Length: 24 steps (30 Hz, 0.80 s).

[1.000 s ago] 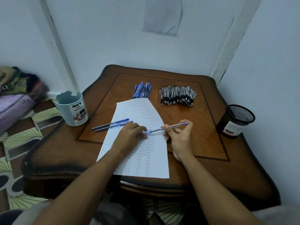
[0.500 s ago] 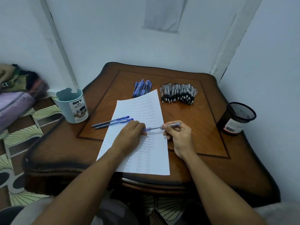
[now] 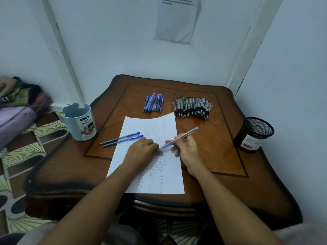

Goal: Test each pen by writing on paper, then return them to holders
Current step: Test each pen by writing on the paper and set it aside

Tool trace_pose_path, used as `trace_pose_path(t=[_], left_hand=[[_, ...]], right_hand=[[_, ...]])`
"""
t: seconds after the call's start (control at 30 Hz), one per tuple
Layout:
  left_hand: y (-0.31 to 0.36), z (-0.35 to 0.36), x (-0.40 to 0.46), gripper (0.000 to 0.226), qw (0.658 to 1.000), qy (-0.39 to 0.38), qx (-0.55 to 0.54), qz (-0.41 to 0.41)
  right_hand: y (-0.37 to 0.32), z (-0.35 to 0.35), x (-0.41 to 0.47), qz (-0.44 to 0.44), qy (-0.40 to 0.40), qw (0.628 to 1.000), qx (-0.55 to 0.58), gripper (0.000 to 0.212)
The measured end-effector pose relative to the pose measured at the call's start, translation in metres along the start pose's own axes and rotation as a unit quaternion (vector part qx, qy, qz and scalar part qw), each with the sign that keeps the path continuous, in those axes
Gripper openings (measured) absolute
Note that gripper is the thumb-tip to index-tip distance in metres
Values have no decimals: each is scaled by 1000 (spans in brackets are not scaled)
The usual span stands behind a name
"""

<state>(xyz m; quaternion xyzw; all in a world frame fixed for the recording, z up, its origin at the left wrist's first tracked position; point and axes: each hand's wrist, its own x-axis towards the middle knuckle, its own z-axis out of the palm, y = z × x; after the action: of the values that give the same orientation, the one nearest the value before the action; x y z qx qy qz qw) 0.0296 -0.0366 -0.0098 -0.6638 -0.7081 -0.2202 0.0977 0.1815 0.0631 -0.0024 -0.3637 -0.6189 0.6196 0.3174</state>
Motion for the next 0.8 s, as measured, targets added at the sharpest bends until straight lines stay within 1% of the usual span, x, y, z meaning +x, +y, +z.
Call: trace_pose_path(t=[0.07,0.1,0.17,0.23,0.3,0.37,0.43,0.5,0.57,0.63,0.73,0.8], left_hand=[[-4,-6,11,27,997,-44,7,-55],[-7,-10,12,30,996,-53,6,-66],[-18,-21,6,28,997,-50,-3,-59],[-37,-30,-12,26,999,-33,-2,-32],[-58,-32,-33,34,999,-24,27,-38],[-68,-32,-46,37,997,-27,44,-62],[-69,-29,-53,35,996,-12,35,-76],[-65,-25,-57,34,997,5,21,-75],[-62,-24,-57,35,998,2,9,-63],[-61,-24,-57,34,998,-2,-1,-58],[-61,-22,-58,35,997,4,-13,-71],[-62,-22,-58,35,996,10,-28,-81]], right_hand=[[-4,0,6,24,12,1000,-14,12],[-8,0,8,36,18,998,-39,15],[-19,3,13,54,11,995,-77,20],[-32,7,19,62,-14,992,-110,25],[-43,12,27,61,-30,988,-138,27],[-50,17,40,67,-33,990,-120,26],[-59,24,54,100,-36,990,-89,21],[-68,30,71,144,-43,986,-69,17],[-76,36,87,169,-55,982,-62,21],[-79,44,103,173,-63,980,-79,13],[-77,56,128,167,-37,979,-109,19],[-74,65,144,155,-17,979,-129,19]])
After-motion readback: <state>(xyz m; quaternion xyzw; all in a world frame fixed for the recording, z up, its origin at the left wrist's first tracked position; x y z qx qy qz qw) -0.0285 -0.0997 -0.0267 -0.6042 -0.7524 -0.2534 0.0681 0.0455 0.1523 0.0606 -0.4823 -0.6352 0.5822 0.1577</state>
